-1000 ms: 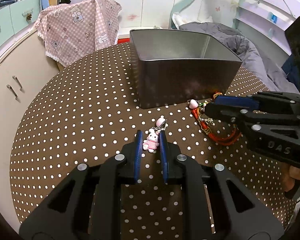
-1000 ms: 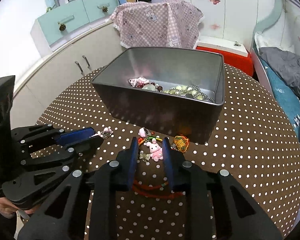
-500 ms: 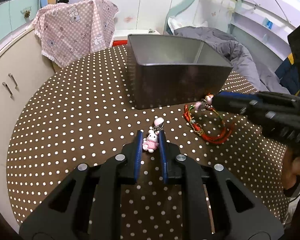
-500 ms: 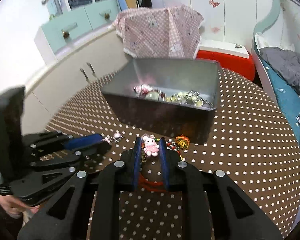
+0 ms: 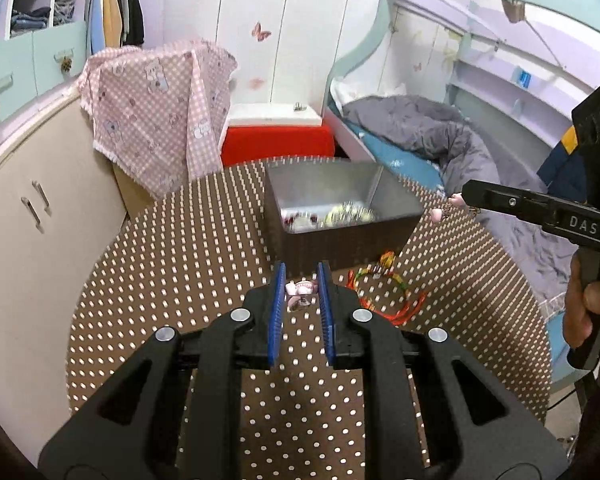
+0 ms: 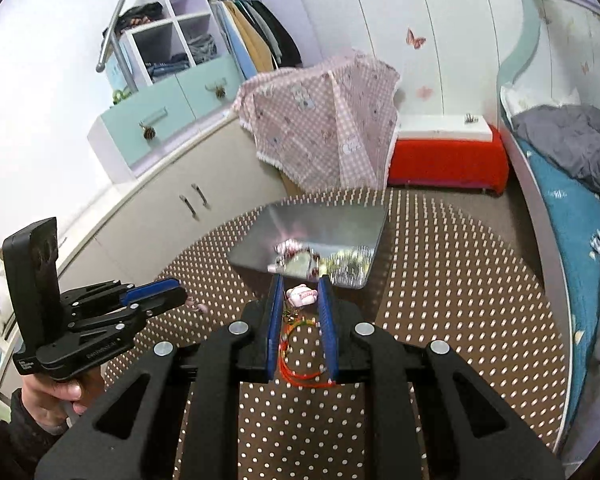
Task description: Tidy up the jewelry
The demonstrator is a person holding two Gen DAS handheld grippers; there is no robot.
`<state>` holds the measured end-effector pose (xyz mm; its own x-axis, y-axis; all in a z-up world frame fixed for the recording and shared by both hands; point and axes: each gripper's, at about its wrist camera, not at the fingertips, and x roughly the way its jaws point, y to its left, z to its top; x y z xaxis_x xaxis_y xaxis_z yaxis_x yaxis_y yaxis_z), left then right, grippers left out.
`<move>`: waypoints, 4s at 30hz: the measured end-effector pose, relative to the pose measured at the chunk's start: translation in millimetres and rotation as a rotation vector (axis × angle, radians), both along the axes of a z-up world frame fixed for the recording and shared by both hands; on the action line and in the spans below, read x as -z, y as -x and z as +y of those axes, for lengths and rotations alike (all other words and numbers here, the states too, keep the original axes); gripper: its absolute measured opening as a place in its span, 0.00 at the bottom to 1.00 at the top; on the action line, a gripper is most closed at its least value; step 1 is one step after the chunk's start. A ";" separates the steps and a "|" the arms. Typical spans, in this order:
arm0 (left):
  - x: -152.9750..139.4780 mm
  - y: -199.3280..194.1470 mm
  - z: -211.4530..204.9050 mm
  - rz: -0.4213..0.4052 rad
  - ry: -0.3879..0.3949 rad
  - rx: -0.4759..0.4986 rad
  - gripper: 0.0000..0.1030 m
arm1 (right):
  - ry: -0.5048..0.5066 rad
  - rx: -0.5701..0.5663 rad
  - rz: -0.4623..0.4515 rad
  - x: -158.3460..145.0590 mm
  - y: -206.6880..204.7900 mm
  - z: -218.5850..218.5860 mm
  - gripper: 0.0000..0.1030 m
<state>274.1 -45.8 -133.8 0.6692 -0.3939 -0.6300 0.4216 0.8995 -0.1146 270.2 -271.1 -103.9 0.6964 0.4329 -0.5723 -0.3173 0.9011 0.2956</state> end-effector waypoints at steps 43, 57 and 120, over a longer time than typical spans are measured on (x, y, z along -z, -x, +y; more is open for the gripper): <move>-82.7 -35.0 -30.3 -0.138 0.100 0.086 0.16 | -0.095 -0.069 -0.047 -57.8 -31.8 0.0 0.15; -48.6 -88.1 -36.4 -0.049 0.040 -0.045 0.92 | -0.069 0.072 0.101 -11.9 -94.3 -8.7 0.75; 46.1 -19.3 -13.5 0.147 -0.018 -0.207 0.09 | 0.034 -0.174 0.080 26.6 81.0 24.0 0.04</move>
